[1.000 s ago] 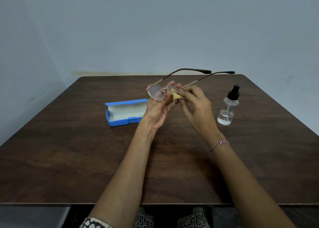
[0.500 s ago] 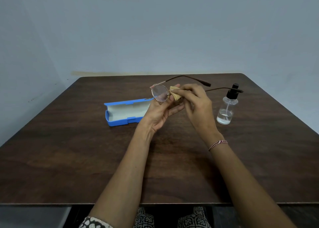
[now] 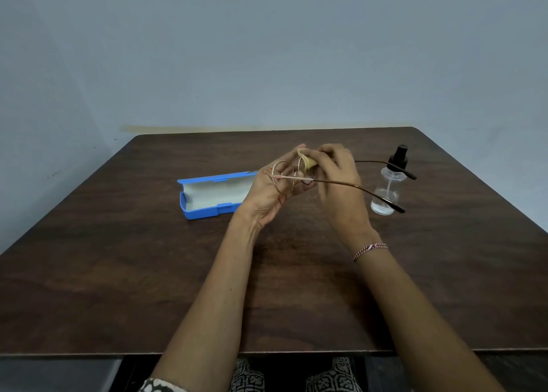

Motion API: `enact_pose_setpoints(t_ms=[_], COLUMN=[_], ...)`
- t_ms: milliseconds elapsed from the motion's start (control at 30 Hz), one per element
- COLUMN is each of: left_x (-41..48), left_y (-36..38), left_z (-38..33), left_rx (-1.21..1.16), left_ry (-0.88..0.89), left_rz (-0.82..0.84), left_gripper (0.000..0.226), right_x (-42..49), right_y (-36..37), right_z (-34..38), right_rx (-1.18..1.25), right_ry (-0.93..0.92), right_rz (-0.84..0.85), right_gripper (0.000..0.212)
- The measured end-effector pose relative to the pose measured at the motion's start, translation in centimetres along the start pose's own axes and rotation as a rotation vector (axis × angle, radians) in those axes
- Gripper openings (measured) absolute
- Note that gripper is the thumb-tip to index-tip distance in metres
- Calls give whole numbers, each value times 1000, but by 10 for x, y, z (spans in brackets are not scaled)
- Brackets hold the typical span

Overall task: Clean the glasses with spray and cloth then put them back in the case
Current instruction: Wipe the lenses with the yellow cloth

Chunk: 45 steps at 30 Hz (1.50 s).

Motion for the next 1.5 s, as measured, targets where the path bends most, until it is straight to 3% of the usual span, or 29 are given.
enact_pose_setpoints(t_ms=[100, 233, 500, 633, 767, 867, 1000, 1133, 1400, 1500], left_x=[-1, -1, 3, 4, 5, 5, 4, 5, 6, 5], left_y=[-2, 0, -10, -11, -11, -8, -10, -14, -13, -6], left_z=[1, -4, -2, -7, -7, -6, -3, -10, -11, -7], left_rx=[64, 33, 65, 42, -30, 19, 68, -57, -65, -75], left_ry=[-3, 24, 57, 98, 90, 85, 87, 124, 126, 96], left_rz=[-23, -13, -56, -75, -86, -83, -86, -116, -122, -58], left_gripper=[47, 52, 49, 37, 33, 36, 40, 35, 34, 46], right_x=[-1, -4, -1, -3, -4, -3, -2, -1, -6, -6], right_y=[3, 2, 4, 7, 4, 5, 10, 14, 9, 7], right_z=[0, 7, -6, -3, 1, 2, -5, -7, 1, 4], right_rx=[16, 44, 73, 27, 98, 153, 109, 49, 54, 93], right_ry=[-14, -111, -7, -37, -81, -70, 1, 20, -87, -118], right_rz=[2, -4, -13, 8, 17, 26, 24, 44, 2, -11], right_gripper=[35, 26, 35, 26, 34, 43, 40, 36, 33, 36])
Point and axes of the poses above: each hand's wrist, its own x-axis towards the middle knuckle, its own y-axis out of the palm, z = x × y, the point moved 9 cm from there along x, towards the middle knuckle, and after that the axes turned 14 degrees about y, right-handed, at the moved point
